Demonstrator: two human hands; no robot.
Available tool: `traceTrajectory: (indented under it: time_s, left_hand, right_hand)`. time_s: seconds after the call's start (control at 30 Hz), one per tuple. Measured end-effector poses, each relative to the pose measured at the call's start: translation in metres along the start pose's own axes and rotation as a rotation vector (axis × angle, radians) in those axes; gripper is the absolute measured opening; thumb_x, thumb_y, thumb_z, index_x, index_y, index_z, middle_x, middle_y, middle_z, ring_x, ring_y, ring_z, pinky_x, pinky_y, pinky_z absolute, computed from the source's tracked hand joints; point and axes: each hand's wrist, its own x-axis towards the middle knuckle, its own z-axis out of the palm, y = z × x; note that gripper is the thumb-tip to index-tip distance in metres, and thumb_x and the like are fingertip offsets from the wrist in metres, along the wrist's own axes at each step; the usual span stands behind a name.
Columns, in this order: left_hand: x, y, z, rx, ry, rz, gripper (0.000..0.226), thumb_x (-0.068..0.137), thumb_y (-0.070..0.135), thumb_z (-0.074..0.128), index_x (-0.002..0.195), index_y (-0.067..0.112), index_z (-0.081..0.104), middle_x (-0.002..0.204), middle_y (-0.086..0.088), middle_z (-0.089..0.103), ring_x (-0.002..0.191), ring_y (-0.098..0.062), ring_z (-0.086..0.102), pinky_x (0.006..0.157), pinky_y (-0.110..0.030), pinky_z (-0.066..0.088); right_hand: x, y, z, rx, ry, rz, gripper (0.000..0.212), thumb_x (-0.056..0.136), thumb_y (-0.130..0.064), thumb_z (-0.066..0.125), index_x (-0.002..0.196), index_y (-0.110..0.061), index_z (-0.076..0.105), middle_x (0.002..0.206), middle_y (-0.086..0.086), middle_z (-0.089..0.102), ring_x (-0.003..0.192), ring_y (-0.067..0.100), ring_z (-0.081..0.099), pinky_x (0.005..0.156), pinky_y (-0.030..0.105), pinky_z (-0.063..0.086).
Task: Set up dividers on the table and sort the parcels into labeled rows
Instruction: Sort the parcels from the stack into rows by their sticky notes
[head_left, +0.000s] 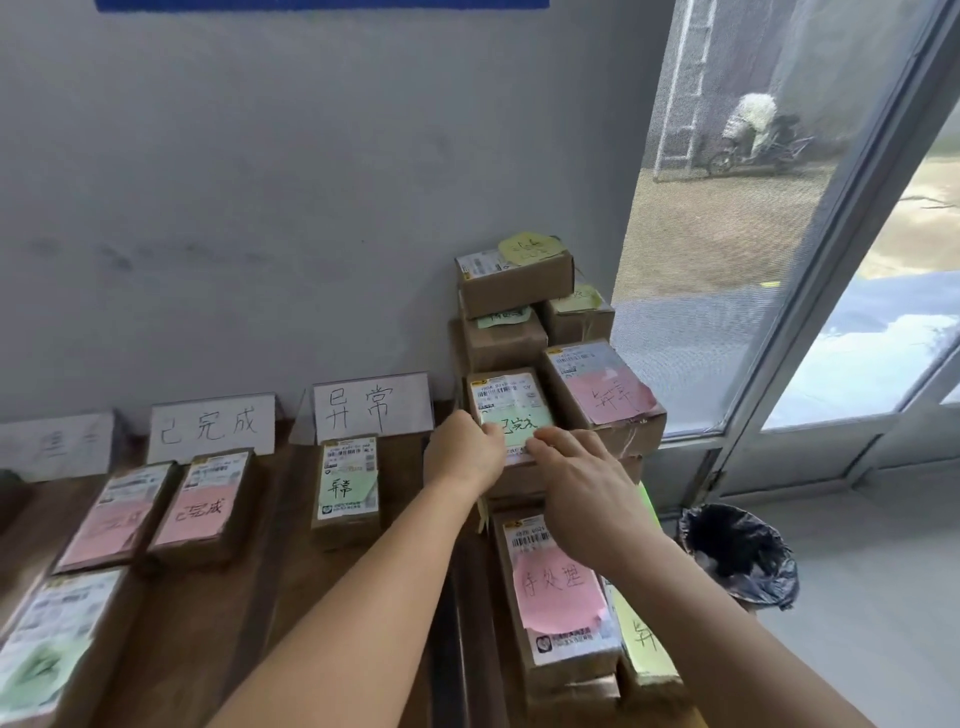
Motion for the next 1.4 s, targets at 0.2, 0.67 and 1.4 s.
traceTrajectory:
  time_s: [0.2,0.67,1.4]
  left_hand:
    - [0.001,-0.010,-0.003,-0.292,-0.212,-0.168,0.038,0.095,0.040,0.045,0.116,0.012,0.058,0.102,-0.002,0.068,0.086,-0.017,0.064,0.071,-0.034,0.056]
    - [-0.001,-0.017,-0.004,-0.499,-0.224,-0.266,0.038,0.090,0.041,0.054,0.119,0.015,0.053,0.098,0.001,0.070,0.085,-0.015,0.065,0.054,-0.027,0.045]
    - [-0.033,-0.018,-0.051,-0.668,-0.017,-0.034,0.021,0.094,0.036,0.049,0.113,0.028,0.054,0.107,0.003,0.067,0.097,-0.015,0.064,0.081,-0.037,0.056]
  right_hand:
    - [0.001,0.000,0.003,0.025,0.026,0.020,0.061,0.085,-0.008,0.043,0.145,-0.019,0.032,0.150,-0.006,0.028,0.133,0.019,0.022,0.109,0.027,0.021]
    - [0.024,0.052,-0.007,0.347,0.193,0.607,0.106,0.068,-0.064,0.068,0.149,-0.029,0.009,0.152,0.016,0.018,0.139,0.036,0.017,0.112,0.049,0.016]
    - [0.002,-0.001,-0.033,0.539,0.472,0.379,0.075,0.069,-0.049,0.072,0.131,-0.026,0.038,0.111,-0.005,0.027,0.114,0.025,0.041,0.101,0.036,0.038]
